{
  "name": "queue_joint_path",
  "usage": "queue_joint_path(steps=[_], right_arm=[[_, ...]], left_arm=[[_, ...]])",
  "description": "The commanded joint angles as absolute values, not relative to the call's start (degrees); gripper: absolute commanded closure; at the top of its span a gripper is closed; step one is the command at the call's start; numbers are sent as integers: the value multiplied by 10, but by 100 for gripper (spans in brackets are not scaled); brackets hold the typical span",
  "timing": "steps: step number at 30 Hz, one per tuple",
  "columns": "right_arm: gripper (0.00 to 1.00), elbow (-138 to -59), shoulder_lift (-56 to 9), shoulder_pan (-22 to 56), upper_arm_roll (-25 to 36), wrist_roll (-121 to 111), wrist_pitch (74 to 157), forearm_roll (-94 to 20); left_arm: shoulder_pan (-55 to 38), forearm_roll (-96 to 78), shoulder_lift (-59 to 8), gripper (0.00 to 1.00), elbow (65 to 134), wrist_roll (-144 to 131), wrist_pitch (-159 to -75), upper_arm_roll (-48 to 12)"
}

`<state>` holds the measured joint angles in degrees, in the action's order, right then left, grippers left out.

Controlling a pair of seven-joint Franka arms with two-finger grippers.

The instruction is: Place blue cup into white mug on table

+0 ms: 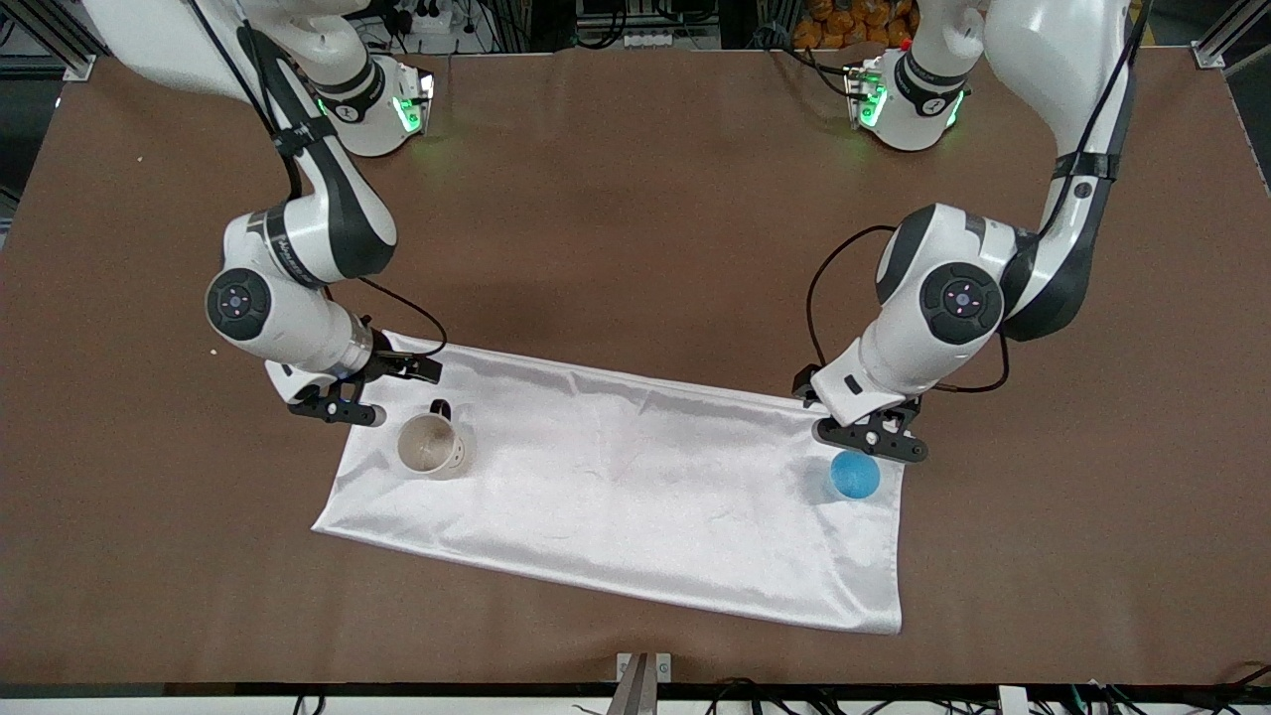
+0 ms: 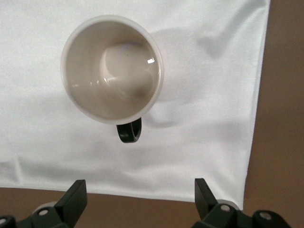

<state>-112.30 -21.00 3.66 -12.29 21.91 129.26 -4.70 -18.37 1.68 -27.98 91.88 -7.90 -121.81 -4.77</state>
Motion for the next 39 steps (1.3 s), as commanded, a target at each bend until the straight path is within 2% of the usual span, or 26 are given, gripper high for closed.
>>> queue_joint_path(steps=[1,14,23,36,37,39], right_arm=[[0,-1112,-235,44,-123,239,1319,-49],[0,-1049,-303,53,-122,362,1336,-47],[0,-1048,-331,55,-121,359,1371,25],[0,-1024,-359,55,-121,357,1390,36],[3,-1023,-359,55,-121,357,1391,36],[18,-1021,-360,57,-121,357,1391,39]], left_arm=[[-194,54,-306,0,908,-79,-1251,-47],[-189,68,-356,0,908,-78,-1314,-47],[-187,83,-373,0,908,-76,-1338,-47],[-187,119,-390,0,907,-70,-1356,-46],[-187,120,-392,0,907,-67,-1356,-46],[-185,121,-394,0,906,-55,-1361,-46]])
